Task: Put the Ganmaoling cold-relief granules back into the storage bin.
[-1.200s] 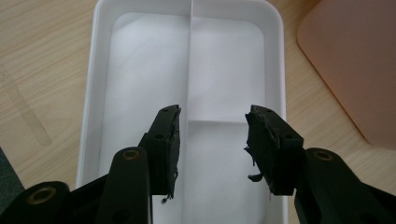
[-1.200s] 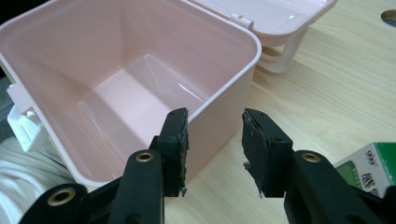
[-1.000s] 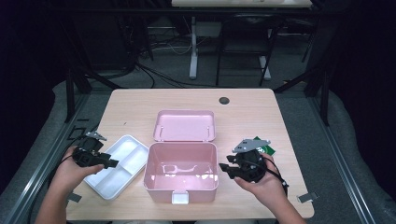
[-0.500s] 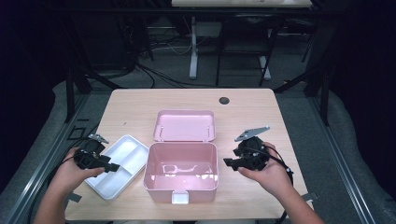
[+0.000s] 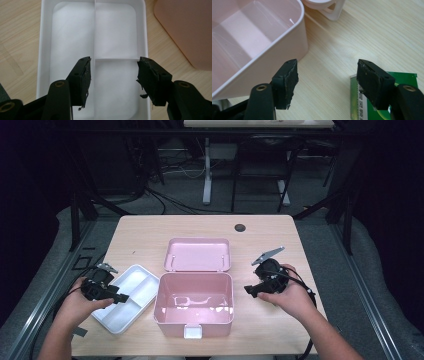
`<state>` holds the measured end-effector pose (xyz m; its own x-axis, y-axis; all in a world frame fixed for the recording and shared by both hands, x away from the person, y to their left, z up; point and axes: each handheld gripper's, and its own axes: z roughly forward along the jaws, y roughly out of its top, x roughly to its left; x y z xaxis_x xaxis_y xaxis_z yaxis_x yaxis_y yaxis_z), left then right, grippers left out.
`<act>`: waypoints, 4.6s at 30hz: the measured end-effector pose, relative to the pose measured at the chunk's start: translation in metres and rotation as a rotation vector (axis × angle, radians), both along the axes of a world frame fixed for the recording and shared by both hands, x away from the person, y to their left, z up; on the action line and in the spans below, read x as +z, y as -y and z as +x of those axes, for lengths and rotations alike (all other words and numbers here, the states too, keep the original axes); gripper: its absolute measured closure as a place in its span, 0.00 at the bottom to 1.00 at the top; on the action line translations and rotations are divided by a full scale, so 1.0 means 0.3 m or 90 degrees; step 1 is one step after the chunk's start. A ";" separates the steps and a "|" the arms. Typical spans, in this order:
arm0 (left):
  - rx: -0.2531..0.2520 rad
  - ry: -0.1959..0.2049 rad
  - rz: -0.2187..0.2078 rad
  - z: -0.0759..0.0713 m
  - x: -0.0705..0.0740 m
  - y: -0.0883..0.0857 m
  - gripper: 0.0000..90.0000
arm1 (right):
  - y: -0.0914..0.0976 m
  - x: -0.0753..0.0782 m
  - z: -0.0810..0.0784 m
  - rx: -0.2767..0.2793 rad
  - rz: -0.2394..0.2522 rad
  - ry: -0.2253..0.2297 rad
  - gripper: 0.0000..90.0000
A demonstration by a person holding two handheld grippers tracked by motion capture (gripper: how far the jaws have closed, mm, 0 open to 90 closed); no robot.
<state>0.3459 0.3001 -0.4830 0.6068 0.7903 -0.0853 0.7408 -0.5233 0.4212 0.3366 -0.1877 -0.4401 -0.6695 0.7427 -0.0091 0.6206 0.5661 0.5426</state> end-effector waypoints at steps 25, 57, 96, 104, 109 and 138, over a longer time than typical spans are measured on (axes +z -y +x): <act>-0.012 0.003 -0.003 -0.003 0.013 0.014 0.47 | 0.085 -0.068 0.216 -0.073 -0.160 -0.138 0.16; -0.006 0.002 -0.006 0.002 0.009 -0.002 0.47 | 0.163 -0.142 0.276 -0.093 -0.184 -0.218 0.11; 0.000 0.001 -0.009 0.009 0.000 -0.013 0.47 | 0.162 -0.164 0.262 -0.050 -0.205 -0.246 0.16; 0.001 0.003 -0.010 0.009 0.002 -0.016 0.47 | 0.157 -0.155 0.264 -0.055 -0.212 -0.258 0.17; 0.002 0.004 -0.011 0.008 0.003 -0.015 0.47 | 0.153 -0.152 0.260 -0.046 -0.209 -0.256 0.18; 0.002 0.005 -0.012 0.007 0.004 -0.015 0.47 | 0.103 -0.047 0.224 0.012 -0.226 -0.230 0.18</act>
<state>0.3480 0.3046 -0.4818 0.6046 0.7909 -0.0948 0.7393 -0.5128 0.4365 0.4037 -0.2187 -0.4540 -0.6893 0.7240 -0.0246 0.7215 0.6892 0.0671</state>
